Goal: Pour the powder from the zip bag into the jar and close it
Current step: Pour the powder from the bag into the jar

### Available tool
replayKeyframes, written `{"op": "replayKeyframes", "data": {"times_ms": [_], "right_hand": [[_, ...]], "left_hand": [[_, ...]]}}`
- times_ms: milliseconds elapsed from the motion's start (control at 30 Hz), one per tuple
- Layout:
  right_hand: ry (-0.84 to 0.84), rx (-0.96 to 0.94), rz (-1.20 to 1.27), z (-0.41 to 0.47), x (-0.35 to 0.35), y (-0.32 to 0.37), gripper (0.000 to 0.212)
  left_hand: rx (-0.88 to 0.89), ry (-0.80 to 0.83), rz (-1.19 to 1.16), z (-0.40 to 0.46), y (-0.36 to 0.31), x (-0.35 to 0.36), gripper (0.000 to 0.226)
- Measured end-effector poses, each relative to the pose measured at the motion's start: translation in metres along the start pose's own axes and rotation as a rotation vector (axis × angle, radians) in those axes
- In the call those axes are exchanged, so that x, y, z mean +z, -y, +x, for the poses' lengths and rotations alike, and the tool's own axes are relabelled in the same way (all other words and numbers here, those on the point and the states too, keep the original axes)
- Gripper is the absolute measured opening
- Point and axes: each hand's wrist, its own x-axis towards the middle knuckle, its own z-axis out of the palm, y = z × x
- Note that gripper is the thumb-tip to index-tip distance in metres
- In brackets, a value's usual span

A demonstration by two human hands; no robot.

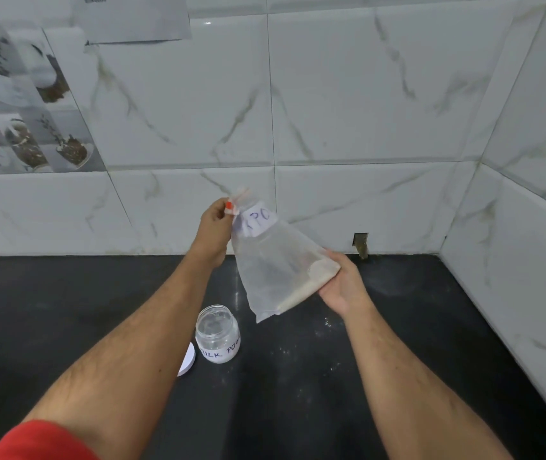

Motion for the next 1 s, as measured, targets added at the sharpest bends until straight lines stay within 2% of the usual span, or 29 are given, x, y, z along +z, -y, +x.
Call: {"op": "replayKeyframes", "data": {"times_ms": [100,167,300,433,467,567,633,767,867,1000], "right_hand": [[-0.02,0.016,-0.346,0.004,0.007,0.006,0.009],[-0.034,0.006,-0.481,0.006,0.012,0.007,0.011],[-0.149,-0.108,-0.57,0.008,0.017,0.02,0.015],[-0.198,-0.274,-0.658,0.009,0.027,0.045,0.011],[-0.189,-0.302,-0.703,0.008,0.031,0.051,0.01],[-0.12,-0.332,-0.855,0.008,0.044,0.064,0.012],[-0.127,-0.372,-0.894,0.009,0.05,0.071,0.016],[-0.078,-0.396,-1.054,0.008,0.063,0.078,0.011],[-0.12,-0.453,-1.083,0.008,0.069,0.078,0.012],[-0.06,-0.381,-1.148,0.008,0.07,0.078,0.017]], "left_hand": [[-0.101,-0.047,-0.137,-0.006,0.006,-0.005,0.024],[-0.133,-0.059,-0.191,-0.008,0.008,-0.006,0.023],[-0.122,-0.06,-0.15,-0.008,0.014,-0.016,0.035],[-0.048,0.014,-0.066,-0.013,0.026,-0.029,0.011],[-0.038,0.016,-0.044,-0.014,0.031,-0.032,0.007],[-0.06,-0.021,-0.035,-0.016,0.038,-0.038,0.02],[-0.075,0.002,-0.024,-0.016,0.043,-0.041,0.02],[-0.086,-0.005,-0.048,-0.018,0.049,-0.044,0.02],[-0.089,-0.018,-0.053,-0.021,0.05,-0.043,0.023],[-0.087,-0.039,-0.038,-0.023,0.055,-0.044,0.021]]}}
